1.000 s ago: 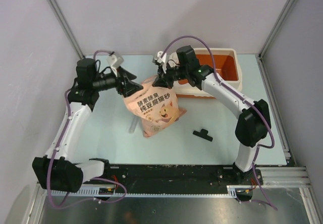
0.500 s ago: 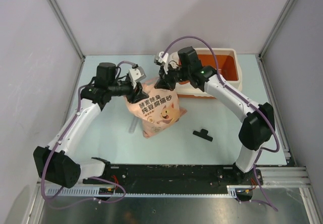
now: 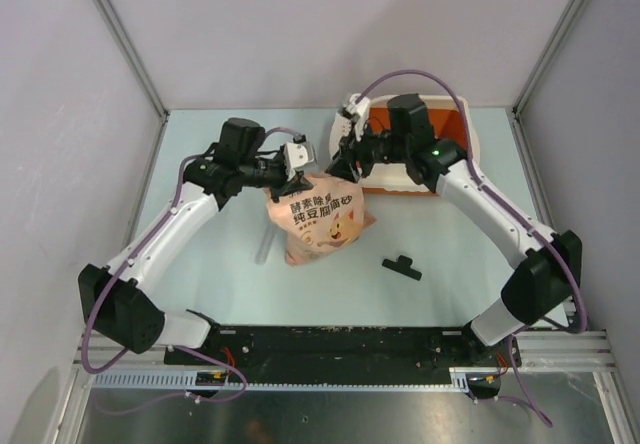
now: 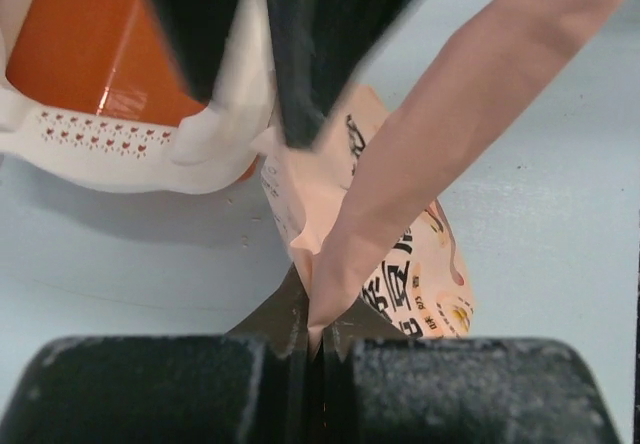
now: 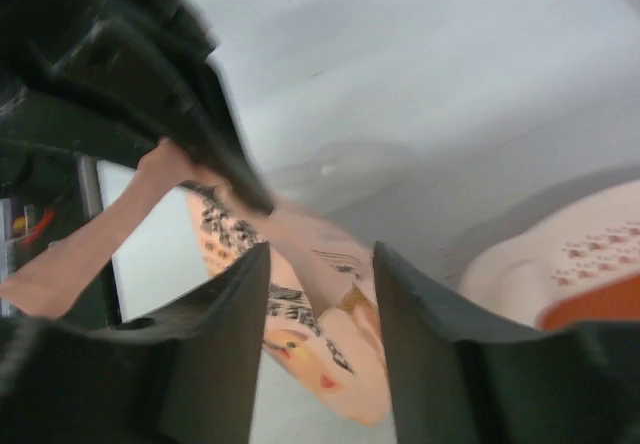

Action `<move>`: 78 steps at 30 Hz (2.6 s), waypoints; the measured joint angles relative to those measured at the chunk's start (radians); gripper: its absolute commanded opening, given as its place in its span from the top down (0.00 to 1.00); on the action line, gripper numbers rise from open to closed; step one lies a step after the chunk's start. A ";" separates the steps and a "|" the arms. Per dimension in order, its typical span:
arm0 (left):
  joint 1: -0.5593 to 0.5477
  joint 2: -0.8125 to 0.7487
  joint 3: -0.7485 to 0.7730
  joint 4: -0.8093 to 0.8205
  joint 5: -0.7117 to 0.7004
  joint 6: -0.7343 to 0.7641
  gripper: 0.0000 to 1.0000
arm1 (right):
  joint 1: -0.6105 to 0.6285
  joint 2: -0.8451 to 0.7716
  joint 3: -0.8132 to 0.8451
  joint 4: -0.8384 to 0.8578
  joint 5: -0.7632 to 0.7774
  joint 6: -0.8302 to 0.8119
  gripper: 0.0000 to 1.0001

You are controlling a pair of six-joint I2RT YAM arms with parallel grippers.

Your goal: Fill the litter box with clean litter

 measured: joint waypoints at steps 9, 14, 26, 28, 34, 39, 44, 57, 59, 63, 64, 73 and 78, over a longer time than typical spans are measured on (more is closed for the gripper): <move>-0.066 -0.130 -0.093 -0.007 -0.036 0.086 1.00 | -0.045 -0.061 0.108 -0.016 0.291 0.116 0.11; -0.117 -0.194 -0.138 -0.004 -0.088 0.089 1.00 | -0.041 -0.030 0.116 -0.148 0.338 0.132 0.09; -0.130 -0.348 -0.302 0.115 -0.185 0.042 1.00 | 0.001 -0.020 0.061 -0.306 0.333 0.163 0.09; -0.130 -0.351 -0.308 0.129 -0.191 0.031 1.00 | 0.013 -0.024 0.051 -0.310 0.327 0.163 0.08; -0.130 -0.351 -0.314 0.154 -0.205 -0.010 1.00 | 0.038 -0.025 0.049 -0.322 0.315 0.167 0.09; -0.130 -0.351 -0.314 0.155 -0.204 -0.025 1.00 | 0.045 -0.023 0.049 -0.321 0.340 0.183 0.09; -0.130 -0.352 -0.314 0.156 -0.204 -0.037 1.00 | 0.050 0.012 0.049 -0.318 0.367 0.196 0.08; -0.134 -0.371 -0.369 0.276 -0.230 -0.220 1.00 | 0.109 0.063 0.036 -0.319 0.486 0.206 0.00; -0.134 -0.371 -0.373 0.285 -0.231 -0.238 1.00 | 0.126 0.066 0.036 -0.316 0.549 0.196 0.01; -0.136 -0.371 -0.378 0.297 -0.230 -0.261 1.00 | 0.146 0.065 0.036 -0.308 0.688 0.140 0.01; -0.136 -0.371 -0.381 0.303 -0.230 -0.264 1.00 | 0.144 0.065 0.036 -0.307 0.714 0.127 0.02; -0.138 -0.367 -0.388 0.335 -0.229 -0.263 1.00 | 0.010 0.031 0.004 -0.333 0.745 0.106 0.21; -0.140 -0.343 -0.388 0.365 -0.217 -0.244 1.00 | 0.028 0.011 -0.012 -0.338 0.650 0.107 0.53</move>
